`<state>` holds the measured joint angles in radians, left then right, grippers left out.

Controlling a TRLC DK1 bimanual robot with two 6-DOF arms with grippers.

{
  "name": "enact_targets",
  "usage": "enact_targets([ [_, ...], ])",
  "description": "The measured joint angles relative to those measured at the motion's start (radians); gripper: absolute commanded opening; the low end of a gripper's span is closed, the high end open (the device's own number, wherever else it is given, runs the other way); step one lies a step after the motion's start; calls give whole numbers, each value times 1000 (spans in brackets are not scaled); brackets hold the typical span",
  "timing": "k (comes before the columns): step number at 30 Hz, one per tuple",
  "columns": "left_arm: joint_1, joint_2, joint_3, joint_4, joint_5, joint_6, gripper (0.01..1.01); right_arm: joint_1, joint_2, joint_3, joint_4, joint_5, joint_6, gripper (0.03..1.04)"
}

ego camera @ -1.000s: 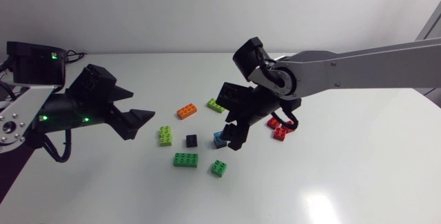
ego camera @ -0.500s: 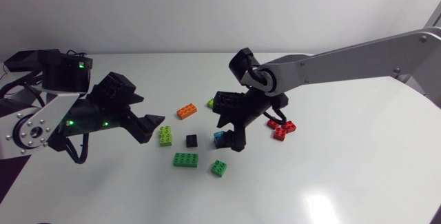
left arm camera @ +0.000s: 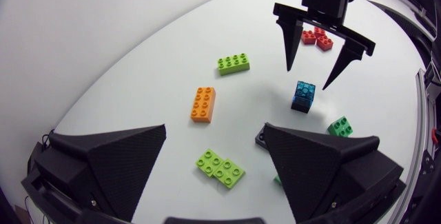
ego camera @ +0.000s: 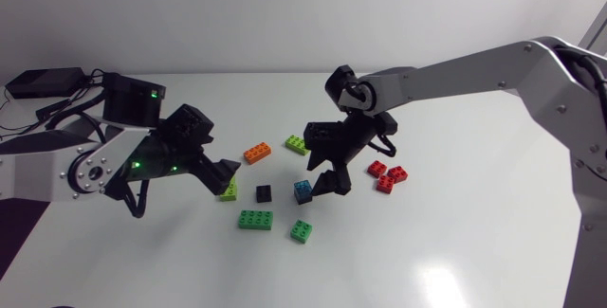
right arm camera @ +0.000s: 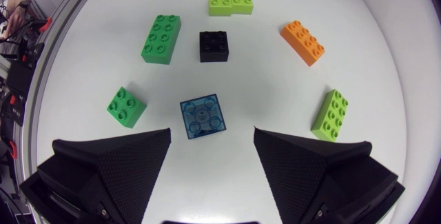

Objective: Separate the duplo bricks

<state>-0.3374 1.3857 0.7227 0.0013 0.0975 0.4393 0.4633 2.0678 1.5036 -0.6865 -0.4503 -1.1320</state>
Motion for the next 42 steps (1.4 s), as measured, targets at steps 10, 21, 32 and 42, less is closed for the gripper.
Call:
enact_targets([
  [10, -13, 73, 60, 13, -11, -8, 982, 25, 32, 15, -38, -18, -57, 667],
  [21, -37, 138, 90, 23, -48, -12, 982, 42, 50, 23, -45, -19, -79, 285],
  [32, -60, 166, 114, 23, -54, -15, 982, 38, 52, 27, -41, -34, -83, 272],
  [42, -77, 215, 143, 33, 36, -20, 982, -44, 17, 69, -37, -170, 11, 272],
])
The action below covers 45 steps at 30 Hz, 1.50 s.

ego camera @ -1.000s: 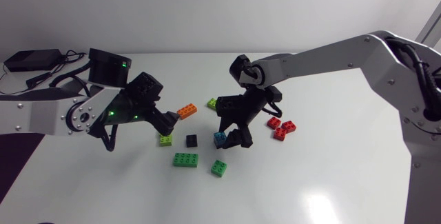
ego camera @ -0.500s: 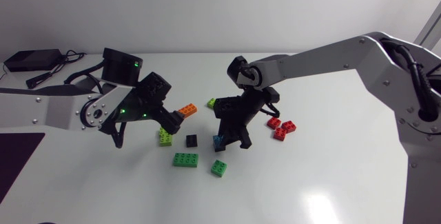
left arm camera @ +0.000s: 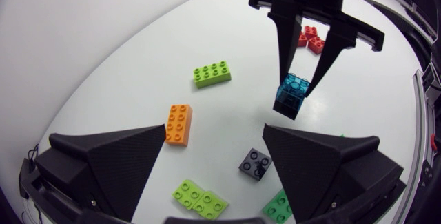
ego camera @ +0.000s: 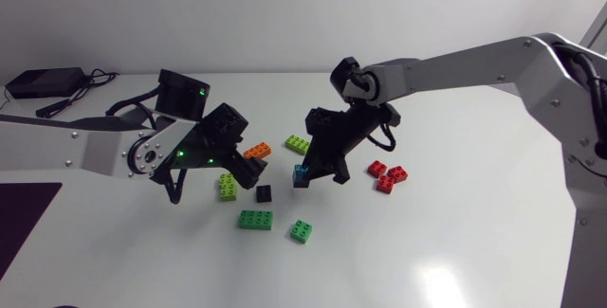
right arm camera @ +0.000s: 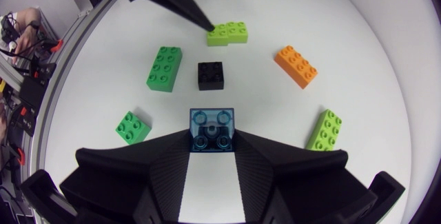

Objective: Separate the duplo bricks

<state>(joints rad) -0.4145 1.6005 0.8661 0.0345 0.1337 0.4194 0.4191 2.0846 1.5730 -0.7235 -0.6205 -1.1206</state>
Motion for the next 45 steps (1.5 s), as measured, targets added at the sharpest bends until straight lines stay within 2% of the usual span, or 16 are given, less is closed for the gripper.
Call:
enact_targets([
  [6, -13, 25, 53, -8, 139, -3, 982, -42, -50, 0, 6, -80, 53, 272],
  [12, -32, 25, 84, -68, 261, -2, 980, -55, -75, 0, 12, -145, 82, 272],
  [19, -35, 29, 86, -78, 276, 14, 980, -55, -98, 0, 0, -169, 89, 272],
  [23, -34, 31, 86, -44, 279, 41, 980, -55, -109, 0, -37, -191, 87, 272],
  [32, -32, 26, 79, -23, 306, 105, 979, -78, -126, -20, -124, -244, 22, 272],
  [40, -85, -34, 53, -138, 378, 161, 975, -106, -164, -74, -164, -293, -62, 272],
  [45, -85, -41, 54, -178, 411, 168, 974, -112, -170, -97, -169, -300, -89, 272],
])
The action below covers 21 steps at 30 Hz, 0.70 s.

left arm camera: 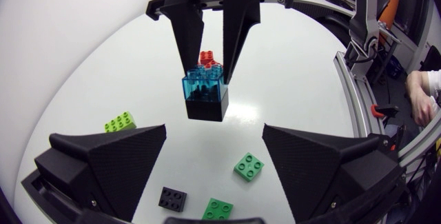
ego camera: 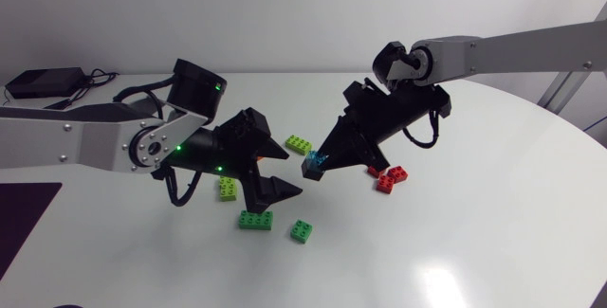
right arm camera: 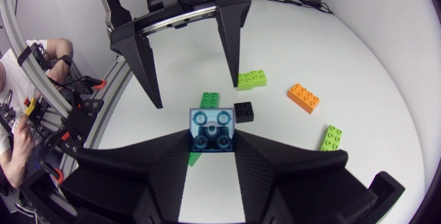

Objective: Separate the duplo bricks

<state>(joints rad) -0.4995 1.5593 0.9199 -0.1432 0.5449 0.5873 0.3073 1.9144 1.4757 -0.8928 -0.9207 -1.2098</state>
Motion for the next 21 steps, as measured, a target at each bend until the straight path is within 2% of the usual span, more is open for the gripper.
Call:
enact_targets([
  [21, -29, 51, 63, -30, 36, 4, 957, 0, -37, -42, -22, -47, -35, 272],
])
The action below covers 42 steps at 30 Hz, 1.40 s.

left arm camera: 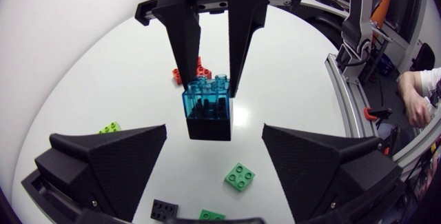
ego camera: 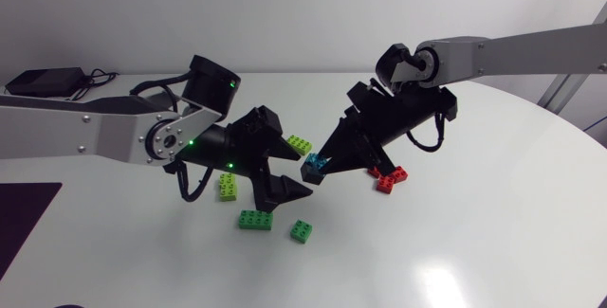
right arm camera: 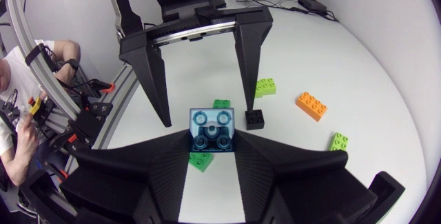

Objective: Separate the duplo bricks

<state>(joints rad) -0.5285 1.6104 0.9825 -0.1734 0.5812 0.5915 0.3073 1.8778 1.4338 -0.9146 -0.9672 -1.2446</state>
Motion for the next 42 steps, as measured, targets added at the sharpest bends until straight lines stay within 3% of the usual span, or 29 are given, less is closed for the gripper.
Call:
enact_targets([
  [20, 17, 26, 12, -4, 72, -1, 852, 0, -33, -34, 2, -21, -6, 269],
  [31, 23, 26, 12, -4, 97, -6, 851, 1, -45, -51, 8, -24, -6, 267],
  [39, 23, 26, 12, -4, 101, -9, 764, 14, -52, -65, 27, -25, -2, 267],
  [42, 23, 26, 12, -4, 102, -9, 680, 16, -57, -68, 32, -25, 3, 267],
])
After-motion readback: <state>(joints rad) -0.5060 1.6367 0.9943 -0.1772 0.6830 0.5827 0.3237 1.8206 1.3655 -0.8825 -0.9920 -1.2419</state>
